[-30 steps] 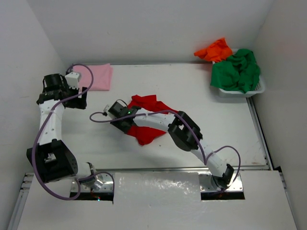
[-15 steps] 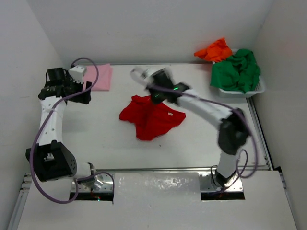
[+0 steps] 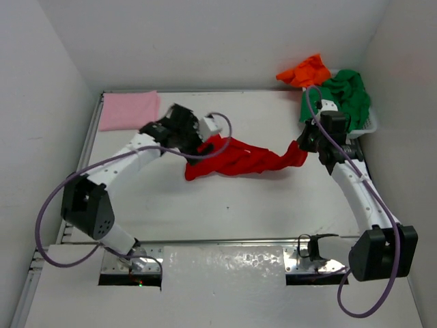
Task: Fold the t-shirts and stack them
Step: Flatten out the tshirt
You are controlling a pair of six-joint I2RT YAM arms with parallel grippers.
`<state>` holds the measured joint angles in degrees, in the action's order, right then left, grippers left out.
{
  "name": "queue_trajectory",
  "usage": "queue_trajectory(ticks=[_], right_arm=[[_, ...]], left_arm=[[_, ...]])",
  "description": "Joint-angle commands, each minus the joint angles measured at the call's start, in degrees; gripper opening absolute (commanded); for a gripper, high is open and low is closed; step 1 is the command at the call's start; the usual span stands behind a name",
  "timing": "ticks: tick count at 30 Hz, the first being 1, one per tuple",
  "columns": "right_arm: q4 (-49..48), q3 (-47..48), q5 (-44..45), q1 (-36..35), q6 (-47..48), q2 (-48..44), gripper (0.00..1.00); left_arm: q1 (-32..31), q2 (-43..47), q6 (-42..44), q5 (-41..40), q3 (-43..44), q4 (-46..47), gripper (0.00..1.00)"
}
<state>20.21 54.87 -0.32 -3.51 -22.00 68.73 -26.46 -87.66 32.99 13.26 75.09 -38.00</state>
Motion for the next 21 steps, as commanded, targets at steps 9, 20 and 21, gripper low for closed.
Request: queue_trajectory(ticks=[9,20,21], right_arm=[[-1.13,7.00,-2.75,-0.10,0.73,1.41,0.00],[-2.89,2.97,-3.73,-0.01,0.99,0.01,0.00],[-2.81,2.87,-3.47,-0.01,1.17,-0.35,0.00]], left_arm=[[-14.41,-13.06,3.57,-30.82,-10.22,17.23,1.00],[-11.78,-20.44,2.43,-37.08,-9.79,23.87,0.21],[-9.86,-20.27,1.90,-36.90,-9.26,22.54,0.00]])
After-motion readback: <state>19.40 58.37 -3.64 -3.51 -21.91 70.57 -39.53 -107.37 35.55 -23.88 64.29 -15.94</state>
